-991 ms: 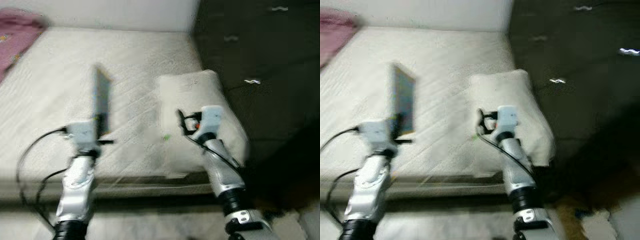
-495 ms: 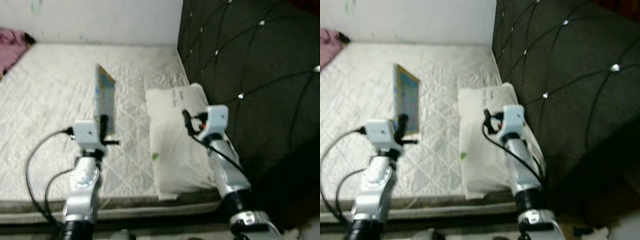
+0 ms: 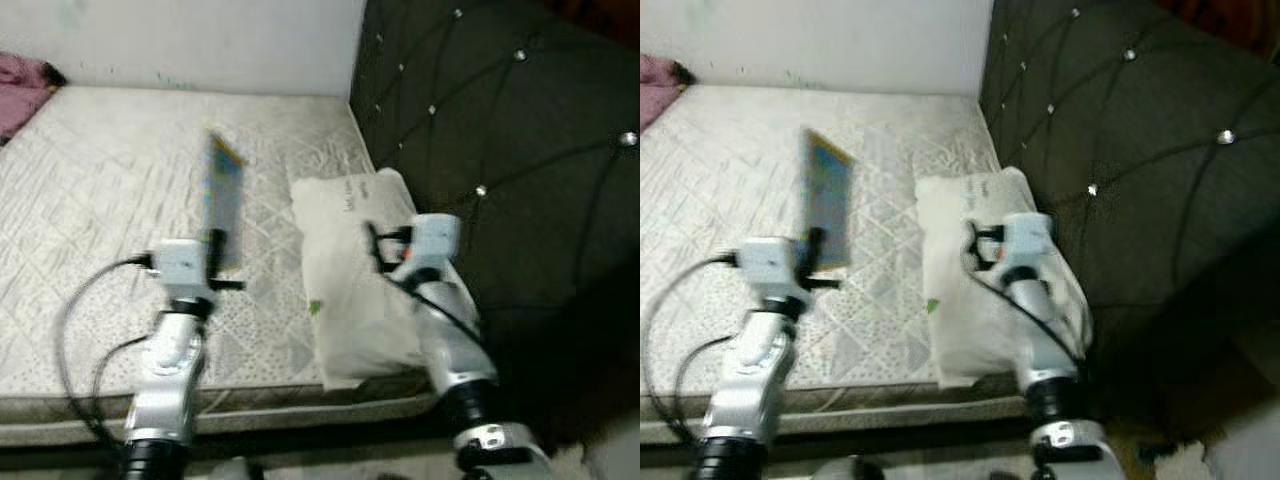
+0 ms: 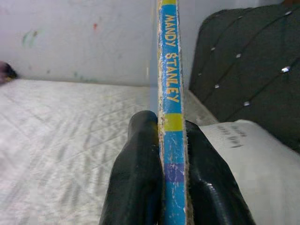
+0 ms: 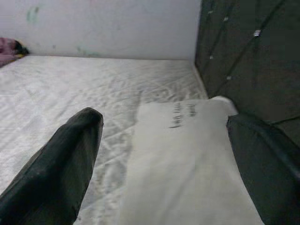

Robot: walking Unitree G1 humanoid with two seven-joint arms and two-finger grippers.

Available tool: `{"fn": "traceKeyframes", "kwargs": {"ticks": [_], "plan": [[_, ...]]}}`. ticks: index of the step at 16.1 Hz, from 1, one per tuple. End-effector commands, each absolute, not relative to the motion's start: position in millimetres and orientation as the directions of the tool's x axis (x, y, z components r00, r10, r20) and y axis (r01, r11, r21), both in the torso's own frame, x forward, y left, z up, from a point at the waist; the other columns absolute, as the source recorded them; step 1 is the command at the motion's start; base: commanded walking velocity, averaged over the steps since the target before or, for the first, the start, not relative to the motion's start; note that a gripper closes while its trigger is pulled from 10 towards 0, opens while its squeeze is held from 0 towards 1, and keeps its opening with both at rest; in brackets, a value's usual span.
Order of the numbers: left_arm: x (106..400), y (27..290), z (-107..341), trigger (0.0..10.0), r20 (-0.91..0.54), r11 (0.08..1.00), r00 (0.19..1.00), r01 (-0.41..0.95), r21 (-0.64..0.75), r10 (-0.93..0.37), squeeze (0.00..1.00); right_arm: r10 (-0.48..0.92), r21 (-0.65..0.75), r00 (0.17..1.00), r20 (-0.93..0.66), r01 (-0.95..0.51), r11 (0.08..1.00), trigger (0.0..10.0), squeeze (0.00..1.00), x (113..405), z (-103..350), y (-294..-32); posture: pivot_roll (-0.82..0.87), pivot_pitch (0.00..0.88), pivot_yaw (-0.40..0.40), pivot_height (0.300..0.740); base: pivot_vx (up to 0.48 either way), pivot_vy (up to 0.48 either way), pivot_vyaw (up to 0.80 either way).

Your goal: Clean up the room

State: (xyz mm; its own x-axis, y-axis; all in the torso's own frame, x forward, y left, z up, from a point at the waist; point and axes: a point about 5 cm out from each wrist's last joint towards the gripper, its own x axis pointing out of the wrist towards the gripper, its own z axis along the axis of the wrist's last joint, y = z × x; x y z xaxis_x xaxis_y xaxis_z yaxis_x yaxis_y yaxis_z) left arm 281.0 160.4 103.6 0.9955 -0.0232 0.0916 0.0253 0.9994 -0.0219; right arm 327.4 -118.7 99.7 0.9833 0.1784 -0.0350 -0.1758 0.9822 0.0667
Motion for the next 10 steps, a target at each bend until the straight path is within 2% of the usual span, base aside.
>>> {"fn": "traceKeyframes", "kwargs": {"ticks": [1, 3, 7, 10], "plan": [[283.9, 152.5, 112.1, 10.0, 0.126, 0.998, 0.991, 0.045, -0.039, -0.039, 0.00, 0.147, 0.050, 0.988, -0.041, -0.145, 0.988, 10.0, 0.00, 328.8, 99.9, -130.9, -0.05, 0.001, -0.033, 0.740, 0.000, 0.480, 0.00], [284.3, 155.0, 111.7, 10.0, 0.125, 0.999, 0.992, 0.021, -0.034, -0.016, 0.00, 0.149, 0.050, 0.988, -0.041, -0.147, 0.988, 10.0, 0.00, 329.2, 99.8, -130.4, -0.05, 0.000, -0.033, 0.740, 0.000, 0.480, 0.00], [284.4, 166.2, 108.2, 10.0, 0.071, 0.996, 0.994, -0.083, 0.010, 0.082, 0.00, 0.154, 0.053, 0.987, -0.044, -0.152, 0.987, 10.0, 0.00, 328.7, 98.0, -128.5, -0.04, 0.000, -0.036, 0.740, 0.000, 0.000, 0.00], [273.4, 174.2, 103.4, 10.0, 0.080, 0.995, 0.992, -0.095, 0.013, 0.094, 0.00, 0.159, 0.058, 0.985, -0.061, -0.155, 0.986, 10.0, 0.00, 324.0, 90.9, -127.3, -0.03, 0.000, -0.035, 0.740, 0.000, 0.000, 0.00]]}}
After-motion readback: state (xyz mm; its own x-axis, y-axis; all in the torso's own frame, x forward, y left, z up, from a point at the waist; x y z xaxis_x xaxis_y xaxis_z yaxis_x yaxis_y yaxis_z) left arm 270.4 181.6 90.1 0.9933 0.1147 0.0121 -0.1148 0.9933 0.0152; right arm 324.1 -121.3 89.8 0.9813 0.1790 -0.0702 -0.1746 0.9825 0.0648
